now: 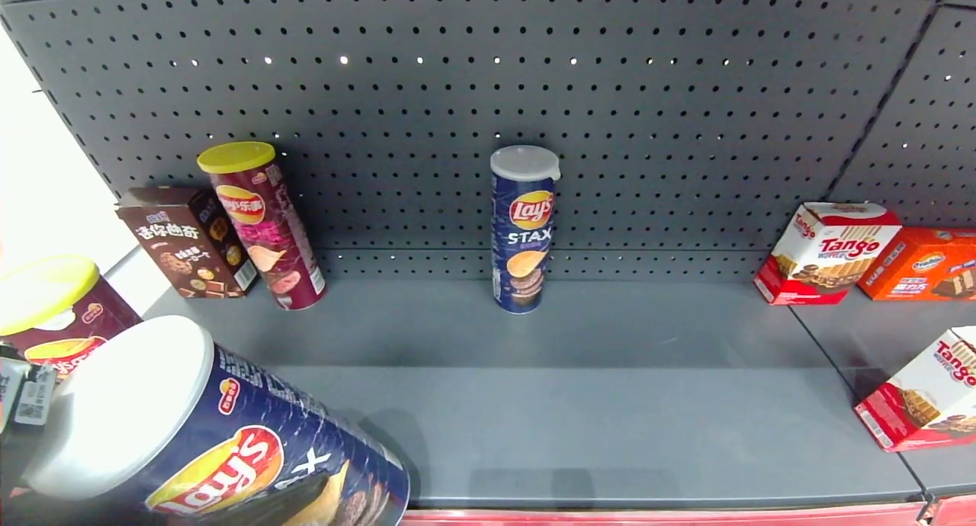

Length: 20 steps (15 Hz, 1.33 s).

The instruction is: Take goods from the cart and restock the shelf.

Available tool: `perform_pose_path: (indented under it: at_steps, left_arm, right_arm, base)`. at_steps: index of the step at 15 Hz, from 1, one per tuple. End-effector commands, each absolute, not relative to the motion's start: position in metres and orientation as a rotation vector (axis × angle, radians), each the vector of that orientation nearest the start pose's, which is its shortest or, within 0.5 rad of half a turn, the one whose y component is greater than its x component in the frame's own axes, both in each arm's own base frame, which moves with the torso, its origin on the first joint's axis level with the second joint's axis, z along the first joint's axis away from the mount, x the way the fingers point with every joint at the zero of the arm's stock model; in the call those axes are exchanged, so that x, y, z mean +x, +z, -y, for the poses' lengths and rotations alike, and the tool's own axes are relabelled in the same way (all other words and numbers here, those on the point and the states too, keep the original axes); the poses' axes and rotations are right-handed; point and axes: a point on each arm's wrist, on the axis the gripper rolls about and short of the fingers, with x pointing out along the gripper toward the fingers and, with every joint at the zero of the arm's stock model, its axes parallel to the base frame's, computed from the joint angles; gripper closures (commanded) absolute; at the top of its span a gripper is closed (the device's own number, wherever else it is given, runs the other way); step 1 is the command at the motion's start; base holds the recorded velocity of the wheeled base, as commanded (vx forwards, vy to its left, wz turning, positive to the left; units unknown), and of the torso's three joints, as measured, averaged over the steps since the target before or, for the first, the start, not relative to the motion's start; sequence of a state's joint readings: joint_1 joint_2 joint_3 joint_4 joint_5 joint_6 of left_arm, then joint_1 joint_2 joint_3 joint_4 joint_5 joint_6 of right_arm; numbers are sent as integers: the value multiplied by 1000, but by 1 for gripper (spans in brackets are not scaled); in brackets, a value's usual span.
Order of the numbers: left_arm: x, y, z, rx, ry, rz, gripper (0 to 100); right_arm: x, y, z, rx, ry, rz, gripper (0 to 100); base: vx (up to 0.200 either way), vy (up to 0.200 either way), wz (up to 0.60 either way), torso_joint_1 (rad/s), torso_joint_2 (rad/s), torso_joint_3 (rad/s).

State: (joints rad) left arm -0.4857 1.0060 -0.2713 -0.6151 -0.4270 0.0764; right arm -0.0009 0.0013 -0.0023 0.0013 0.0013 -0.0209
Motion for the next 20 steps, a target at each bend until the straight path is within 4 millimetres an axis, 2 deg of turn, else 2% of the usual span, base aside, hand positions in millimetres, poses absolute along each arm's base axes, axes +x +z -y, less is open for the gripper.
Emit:
perform_pose_path:
  at_steps: [1,2,4,6,11,14,16,20]
  left_arm:
    - [101,186,64,41,-920,-79,100]
    - [101,186,65,35,-924,-84,100]
    - [106,186,67,32,-937,-98,100]
    - [113,194,71,31,-950,-83,100]
    - [121,197,75,30,-960,-91,100]
    - [123,201,77,29,-961,-81,100]
    - [126,206,78,29,-961,-70,100]
    - [135,226,82,23,-958,-68,100]
  right_arm:
    - [-27,139,-1,-65,53,71,0]
    - [-9,168,-2,-70,103,-10,0]
    - [-9,170,-3,-92,142,16,0]
    - [-9,187,-4,-91,210,51,0]
    - [27,220,-9,-89,397,-41,0]
    - [70,242,-24,-94,540,-95,0]
    - [100,256,-42,-93,629,-102,0]
    - [160,257,-77,-76,695,-110,0]
  base:
    - [0,0,0,0,0,0]
    - [0,0,0,0,0,0]
    - [0,0,0,0,0,0]
    - [0,0,0,0,0,0]
    - [0,0,0,0,0,0]
    - [0,0,0,0,0,0]
    - [0,0,0,0,0,0]
    - [0,0,0,0,0,0]
